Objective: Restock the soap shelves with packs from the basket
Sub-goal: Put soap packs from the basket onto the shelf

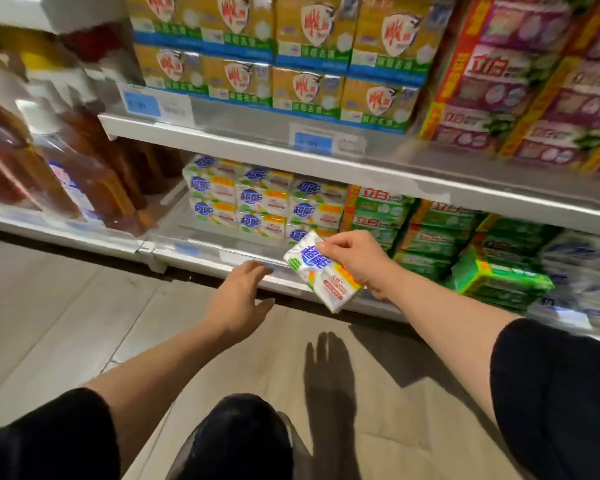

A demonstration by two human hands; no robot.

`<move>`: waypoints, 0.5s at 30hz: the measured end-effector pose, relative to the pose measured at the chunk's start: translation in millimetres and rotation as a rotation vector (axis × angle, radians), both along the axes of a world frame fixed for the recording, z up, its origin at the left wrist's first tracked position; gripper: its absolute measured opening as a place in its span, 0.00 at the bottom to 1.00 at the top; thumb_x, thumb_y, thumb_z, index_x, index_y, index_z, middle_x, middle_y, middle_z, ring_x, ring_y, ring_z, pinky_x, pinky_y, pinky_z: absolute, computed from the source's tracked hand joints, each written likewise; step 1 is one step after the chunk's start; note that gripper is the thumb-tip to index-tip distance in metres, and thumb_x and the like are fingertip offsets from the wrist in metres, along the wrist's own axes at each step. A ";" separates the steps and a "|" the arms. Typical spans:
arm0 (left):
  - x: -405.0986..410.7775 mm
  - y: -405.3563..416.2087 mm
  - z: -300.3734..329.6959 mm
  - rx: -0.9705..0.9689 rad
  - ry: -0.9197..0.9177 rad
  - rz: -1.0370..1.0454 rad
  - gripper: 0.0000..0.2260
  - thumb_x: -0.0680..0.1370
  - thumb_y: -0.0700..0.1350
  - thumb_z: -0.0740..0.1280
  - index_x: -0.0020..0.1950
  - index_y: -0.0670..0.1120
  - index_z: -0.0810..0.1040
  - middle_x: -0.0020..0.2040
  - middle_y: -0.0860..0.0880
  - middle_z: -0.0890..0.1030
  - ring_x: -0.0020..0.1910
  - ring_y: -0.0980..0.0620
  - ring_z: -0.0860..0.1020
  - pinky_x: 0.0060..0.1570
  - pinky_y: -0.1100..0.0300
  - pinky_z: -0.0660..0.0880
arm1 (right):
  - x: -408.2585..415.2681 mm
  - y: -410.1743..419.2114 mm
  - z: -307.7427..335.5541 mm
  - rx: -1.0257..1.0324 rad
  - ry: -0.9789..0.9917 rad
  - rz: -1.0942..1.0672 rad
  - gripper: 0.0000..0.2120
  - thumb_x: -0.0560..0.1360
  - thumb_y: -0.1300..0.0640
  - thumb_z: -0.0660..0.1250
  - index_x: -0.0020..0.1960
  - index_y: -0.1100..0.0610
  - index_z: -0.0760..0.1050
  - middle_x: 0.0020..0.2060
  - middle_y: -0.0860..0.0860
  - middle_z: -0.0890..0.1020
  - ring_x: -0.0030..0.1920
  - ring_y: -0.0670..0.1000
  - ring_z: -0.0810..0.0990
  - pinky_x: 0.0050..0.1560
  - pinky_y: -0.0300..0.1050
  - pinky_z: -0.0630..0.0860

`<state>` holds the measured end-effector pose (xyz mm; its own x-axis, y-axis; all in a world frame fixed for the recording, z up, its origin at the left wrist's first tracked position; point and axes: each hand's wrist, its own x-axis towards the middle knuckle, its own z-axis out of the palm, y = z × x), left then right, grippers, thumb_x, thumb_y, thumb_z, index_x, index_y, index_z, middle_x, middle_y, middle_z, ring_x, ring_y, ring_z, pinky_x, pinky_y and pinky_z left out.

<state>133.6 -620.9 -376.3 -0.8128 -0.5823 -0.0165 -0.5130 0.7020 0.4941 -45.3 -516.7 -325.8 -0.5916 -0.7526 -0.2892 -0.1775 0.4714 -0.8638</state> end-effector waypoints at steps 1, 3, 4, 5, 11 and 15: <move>-4.9 -7.1 -4.3 -0.004 0.003 0.003 0.27 0.77 0.45 0.70 0.74 0.46 0.67 0.73 0.48 0.67 0.71 0.50 0.66 0.70 0.59 0.62 | -2.4 -9.8 -1.6 0.002 0.018 0.007 0.11 0.77 0.56 0.68 0.56 0.61 0.81 0.48 0.59 0.84 0.42 0.50 0.80 0.42 0.44 0.76; -16.3 -20.3 -13.3 -0.013 -0.034 0.004 0.31 0.78 0.45 0.69 0.77 0.46 0.59 0.78 0.49 0.59 0.76 0.50 0.57 0.74 0.57 0.57 | -11.8 -27.3 -6.0 0.023 0.068 0.039 0.10 0.77 0.54 0.68 0.53 0.60 0.82 0.49 0.65 0.83 0.41 0.53 0.77 0.42 0.47 0.74; -22.3 -26.3 -17.0 -0.027 -0.068 -0.001 0.33 0.78 0.46 0.68 0.79 0.47 0.56 0.79 0.49 0.55 0.78 0.51 0.53 0.75 0.56 0.54 | -16.9 -35.1 -8.3 0.046 0.102 0.058 0.11 0.77 0.53 0.68 0.51 0.60 0.82 0.50 0.67 0.81 0.40 0.53 0.75 0.41 0.47 0.71; -28.2 -32.5 -20.7 -0.050 -0.108 -0.011 0.34 0.78 0.47 0.68 0.79 0.47 0.52 0.80 0.50 0.51 0.78 0.51 0.49 0.75 0.56 0.51 | -21.9 -42.4 -10.9 0.076 0.135 0.077 0.12 0.77 0.53 0.68 0.50 0.62 0.82 0.50 0.69 0.80 0.40 0.53 0.75 0.41 0.46 0.70; -38.6 -54.4 -51.2 -0.151 -0.346 -0.076 0.35 0.80 0.51 0.64 0.80 0.49 0.47 0.80 0.49 0.46 0.79 0.49 0.42 0.76 0.44 0.41 | -46.8 -70.0 -26.4 0.346 0.217 0.155 0.26 0.75 0.41 0.65 0.63 0.58 0.76 0.57 0.53 0.79 0.58 0.54 0.78 0.50 0.41 0.71; -34.6 -47.2 -63.2 -0.211 -0.323 -0.053 0.37 0.80 0.52 0.64 0.80 0.50 0.43 0.80 0.49 0.46 0.78 0.49 0.41 0.75 0.45 0.37 | -52.3 -81.2 -30.2 0.389 0.291 0.216 0.22 0.79 0.45 0.62 0.67 0.57 0.73 0.60 0.50 0.76 0.56 0.50 0.75 0.44 0.31 0.68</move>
